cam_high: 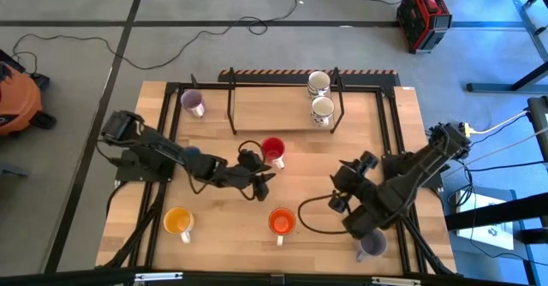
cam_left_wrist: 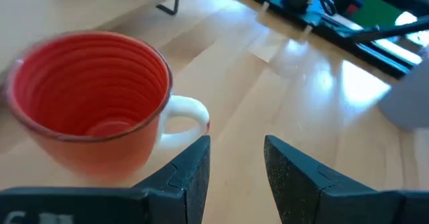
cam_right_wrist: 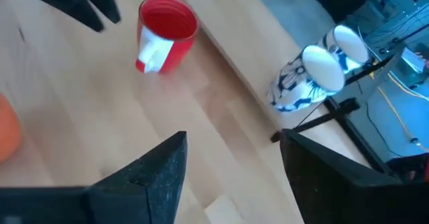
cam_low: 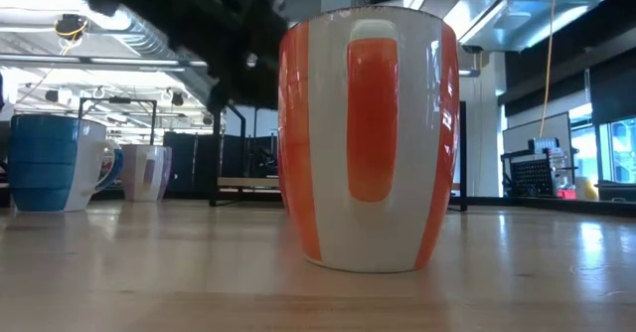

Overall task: Place coffee mugs
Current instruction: Put the red mug on the shelf

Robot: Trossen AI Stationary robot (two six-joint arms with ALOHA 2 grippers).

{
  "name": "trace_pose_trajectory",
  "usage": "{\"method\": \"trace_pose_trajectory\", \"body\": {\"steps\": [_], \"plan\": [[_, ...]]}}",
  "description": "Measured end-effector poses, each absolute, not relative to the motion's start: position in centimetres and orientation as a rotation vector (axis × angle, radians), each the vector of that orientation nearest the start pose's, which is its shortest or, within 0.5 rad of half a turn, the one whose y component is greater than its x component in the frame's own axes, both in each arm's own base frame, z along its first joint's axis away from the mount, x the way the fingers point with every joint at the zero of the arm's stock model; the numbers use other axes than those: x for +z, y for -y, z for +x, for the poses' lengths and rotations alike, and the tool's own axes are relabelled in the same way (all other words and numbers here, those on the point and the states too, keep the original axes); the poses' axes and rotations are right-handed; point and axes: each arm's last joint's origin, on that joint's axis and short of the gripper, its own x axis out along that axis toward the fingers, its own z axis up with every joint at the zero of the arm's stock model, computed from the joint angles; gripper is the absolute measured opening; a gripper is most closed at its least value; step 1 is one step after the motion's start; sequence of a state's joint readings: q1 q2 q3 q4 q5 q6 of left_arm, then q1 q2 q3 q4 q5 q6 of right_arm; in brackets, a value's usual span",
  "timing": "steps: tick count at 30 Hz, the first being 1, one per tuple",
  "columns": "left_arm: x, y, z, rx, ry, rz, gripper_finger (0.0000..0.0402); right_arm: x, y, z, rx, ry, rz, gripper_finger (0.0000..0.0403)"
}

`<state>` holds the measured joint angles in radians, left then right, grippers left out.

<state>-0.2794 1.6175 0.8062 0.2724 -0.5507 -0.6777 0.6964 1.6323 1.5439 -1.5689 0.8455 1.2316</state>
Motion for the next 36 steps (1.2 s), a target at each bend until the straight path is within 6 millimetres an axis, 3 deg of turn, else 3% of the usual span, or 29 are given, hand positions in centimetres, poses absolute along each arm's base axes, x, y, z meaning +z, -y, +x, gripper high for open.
{"method": "trace_pose_trajectory", "body": {"steps": [13,21,28,36], "plan": [[13.7,6.9,33.6,0.402,-0.429,-0.454,0.0135,26.6,-17.2,18.9,-0.848,-0.842,0.076,0.0227],[13.8,5.1,33.9,0.463,-0.407,-0.459,0.0135,25.9,-17.4,18.7,-0.862,-0.838,0.120,0.0227],[13.6,4.8,33.4,0.499,-0.473,-0.430,0.0135,25.8,-17.5,18.8,-0.853,-0.833,0.144,0.0227],[15.8,4.3,31.7,0.557,-0.525,-0.376,0.0135,25.8,-17.6,18.9,-0.847,-0.824,0.153,0.0227]]}}
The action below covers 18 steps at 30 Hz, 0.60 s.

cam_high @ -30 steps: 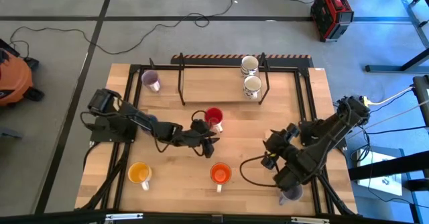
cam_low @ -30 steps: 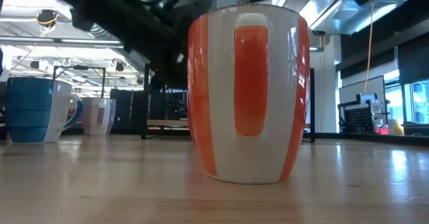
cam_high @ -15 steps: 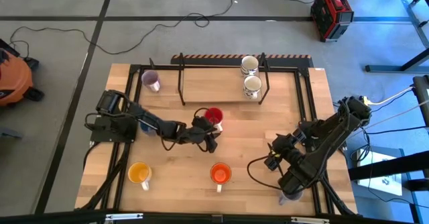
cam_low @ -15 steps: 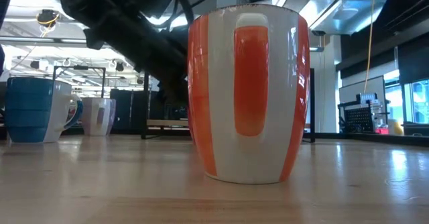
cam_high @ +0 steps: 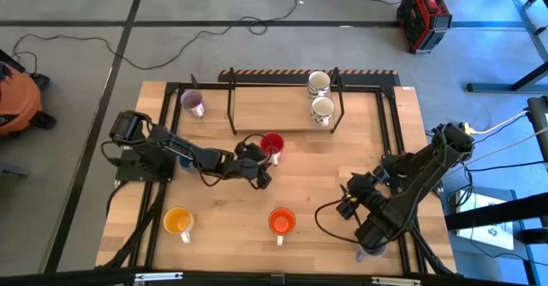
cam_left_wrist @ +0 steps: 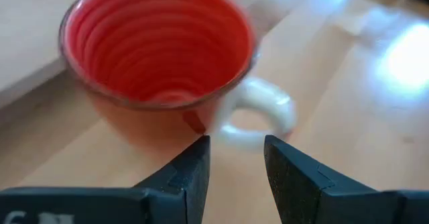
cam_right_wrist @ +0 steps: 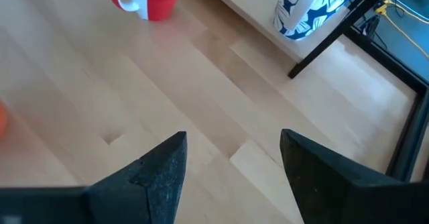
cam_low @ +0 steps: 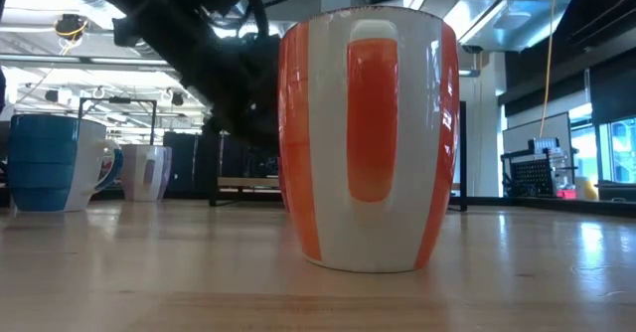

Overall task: Place coffee mugs
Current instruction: Put the red mug on the shelf

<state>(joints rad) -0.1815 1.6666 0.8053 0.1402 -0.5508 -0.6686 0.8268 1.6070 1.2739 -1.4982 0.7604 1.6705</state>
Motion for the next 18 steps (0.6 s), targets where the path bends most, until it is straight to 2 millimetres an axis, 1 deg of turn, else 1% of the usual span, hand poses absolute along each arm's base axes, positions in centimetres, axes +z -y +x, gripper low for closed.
{"method": "trace_pose_trajectory", "body": {"steps": [5,11,18], "plan": [[16.4,5.2,32.1,0.417,-0.515,-0.385,0.0135,25.8,-17.7,19.0,-0.840,-0.817,0.153,0.0227],[16.1,5.6,32.3,0.449,-0.487,-0.369,0.0135,25.8,-17.7,19.0,-0.832,-0.823,0.136,0.0227],[14.4,5.1,33.3,0.444,-0.478,-0.351,0.0135,25.8,-17.6,19.0,-0.832,-0.818,0.133,0.0227]]}}
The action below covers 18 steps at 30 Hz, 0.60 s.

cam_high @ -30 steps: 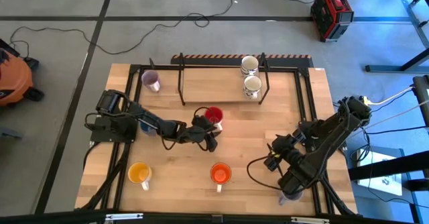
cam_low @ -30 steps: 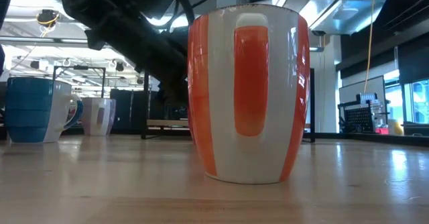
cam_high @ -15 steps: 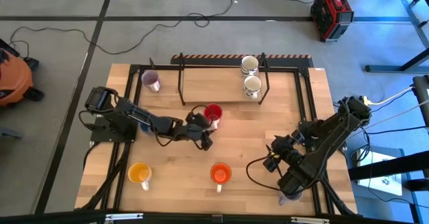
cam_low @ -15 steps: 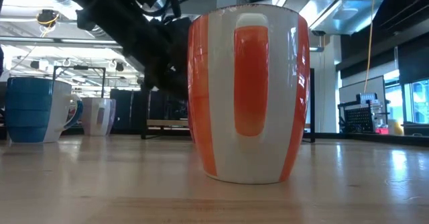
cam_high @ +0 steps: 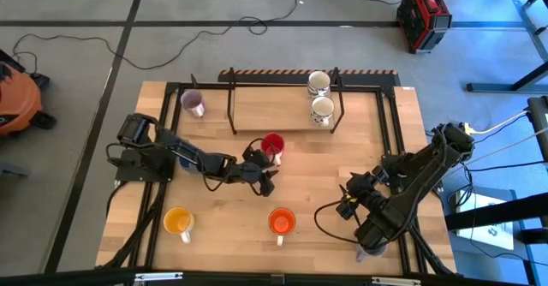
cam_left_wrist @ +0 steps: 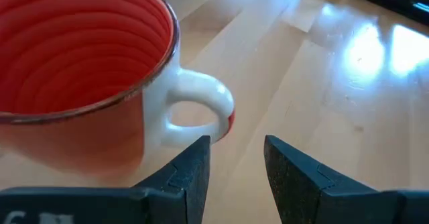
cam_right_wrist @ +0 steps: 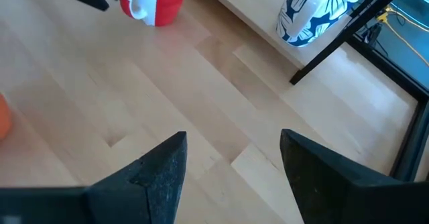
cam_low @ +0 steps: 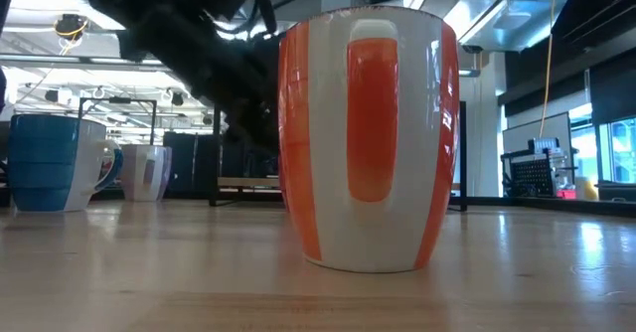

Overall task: Place coffee mugs
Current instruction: Put the red mug on the shelf

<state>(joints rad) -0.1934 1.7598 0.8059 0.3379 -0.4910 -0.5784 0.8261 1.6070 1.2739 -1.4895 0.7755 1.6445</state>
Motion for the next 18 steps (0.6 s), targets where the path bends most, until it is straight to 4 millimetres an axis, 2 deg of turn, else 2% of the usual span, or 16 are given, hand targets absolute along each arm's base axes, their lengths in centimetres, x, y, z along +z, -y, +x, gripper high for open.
{"method": "trace_pose_trajectory", "body": {"steps": [6,12,18], "plan": [[14.0,4.0,33.9,0.471,-0.432,-0.369,0.0135,25.8,-17.7,19.0,-0.831,-0.824,0.139,0.0227],[14.6,4.2,34.3,0.412,-0.375,-0.357,0.0135,25.8,-17.8,19.2,-0.823,-0.808,0.153,0.0227],[13.8,3.3,34.5,0.454,-0.388,-0.359,0.0135,25.8,-17.8,19.3,-0.818,-0.777,0.149,0.0227]]}}
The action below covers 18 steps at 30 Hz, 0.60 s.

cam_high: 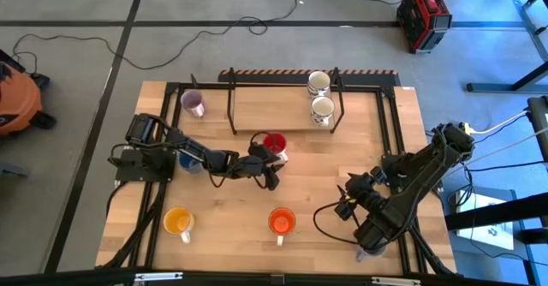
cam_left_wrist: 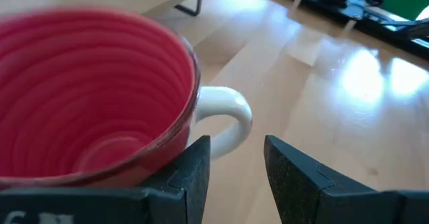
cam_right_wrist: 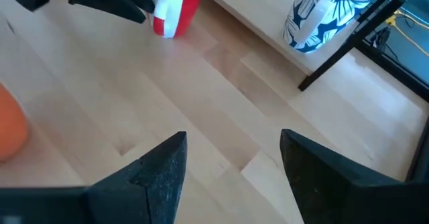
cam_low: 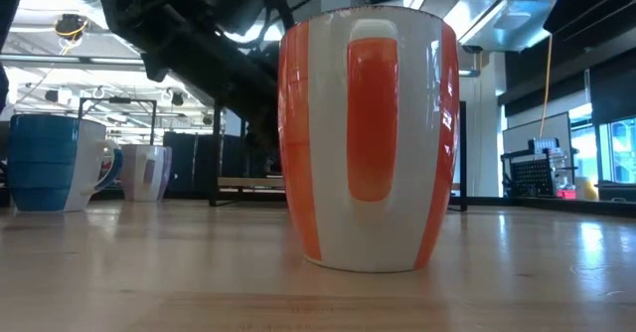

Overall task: Place coffee mugs
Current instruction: Put the red mug on the shelf

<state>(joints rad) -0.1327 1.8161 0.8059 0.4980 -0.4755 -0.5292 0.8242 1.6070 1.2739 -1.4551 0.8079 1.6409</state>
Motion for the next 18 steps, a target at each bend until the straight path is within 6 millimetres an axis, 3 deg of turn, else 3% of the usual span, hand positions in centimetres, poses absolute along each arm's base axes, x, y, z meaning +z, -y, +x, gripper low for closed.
{"method": "trace_pose_trajectory", "body": {"steps": [4,9,13,18], "plan": [[13.6,3.3,34.5,0.425,-0.413,-0.372,0.0135,25.4,-17.9,19.4,-0.800,-0.768,0.145,0.0227],[14.1,4.1,33.9,0.432,-0.454,-0.355,0.0135,23.3,-17.5,20.0,-0.791,-0.765,0.171,0.0227],[16.0,4.6,33.3,0.407,-0.428,-0.349,0.0135,21.7,-17.1,21.6,-0.718,-0.778,0.191,0.0227],[19.8,5.1,31.8,0.299,-0.403,-0.366,0.0135,19.9,-15.9,24.5,-0.615,-0.760,0.238,0.0227]]}}
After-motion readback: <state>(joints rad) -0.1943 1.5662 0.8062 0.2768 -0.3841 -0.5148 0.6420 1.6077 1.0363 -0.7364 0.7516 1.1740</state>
